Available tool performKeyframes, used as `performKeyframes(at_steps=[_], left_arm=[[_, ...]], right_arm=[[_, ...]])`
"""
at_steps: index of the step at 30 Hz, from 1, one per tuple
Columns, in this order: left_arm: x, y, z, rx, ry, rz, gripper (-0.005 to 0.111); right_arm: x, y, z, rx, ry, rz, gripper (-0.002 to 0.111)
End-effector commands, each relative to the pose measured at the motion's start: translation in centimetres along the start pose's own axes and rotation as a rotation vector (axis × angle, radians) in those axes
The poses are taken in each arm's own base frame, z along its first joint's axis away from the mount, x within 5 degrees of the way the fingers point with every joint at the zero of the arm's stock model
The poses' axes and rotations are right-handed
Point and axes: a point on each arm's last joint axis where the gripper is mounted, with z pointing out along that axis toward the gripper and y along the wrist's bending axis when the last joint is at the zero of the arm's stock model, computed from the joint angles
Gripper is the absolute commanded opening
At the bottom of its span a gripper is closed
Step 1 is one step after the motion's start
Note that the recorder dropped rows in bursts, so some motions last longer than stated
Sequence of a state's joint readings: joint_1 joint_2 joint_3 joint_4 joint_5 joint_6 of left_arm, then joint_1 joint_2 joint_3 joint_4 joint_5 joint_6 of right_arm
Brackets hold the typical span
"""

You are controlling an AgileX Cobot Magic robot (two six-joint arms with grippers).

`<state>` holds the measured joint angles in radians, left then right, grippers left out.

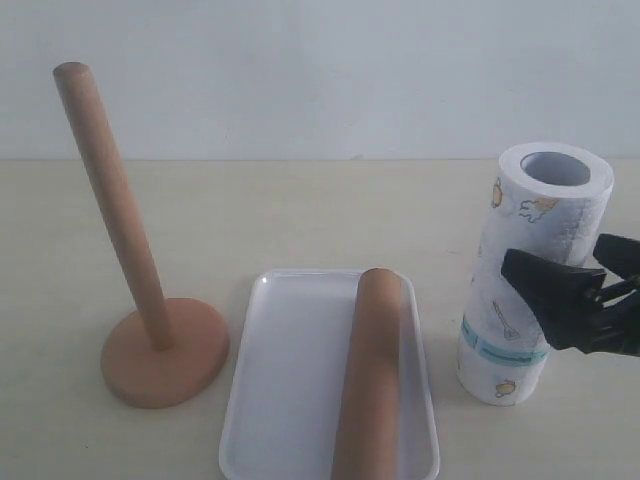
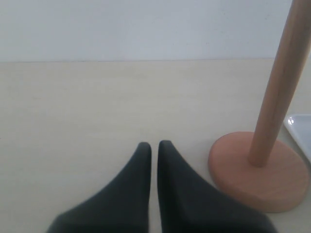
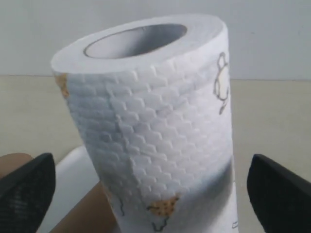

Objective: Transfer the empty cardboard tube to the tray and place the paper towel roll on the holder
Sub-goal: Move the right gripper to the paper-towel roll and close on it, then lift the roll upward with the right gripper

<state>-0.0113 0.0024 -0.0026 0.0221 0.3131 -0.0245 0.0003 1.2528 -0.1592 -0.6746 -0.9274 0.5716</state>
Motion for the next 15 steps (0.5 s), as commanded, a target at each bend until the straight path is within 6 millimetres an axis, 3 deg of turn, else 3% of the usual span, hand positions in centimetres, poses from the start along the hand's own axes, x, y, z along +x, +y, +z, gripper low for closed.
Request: performKeyframes(at_steps=[1,15], left_arm=[[0.1,0.0,0.0,0.001,0.001,-0.006,0.004],[0.1,0.0,0.0,0.001,0.001,-0.006,0.004]], right_arm=[[0.5,-0.4,1.3,-0.039,0.023,0.018,0.105],[2.6,-2.6,5.0,-0.062,0.128,0.045,0.102]])
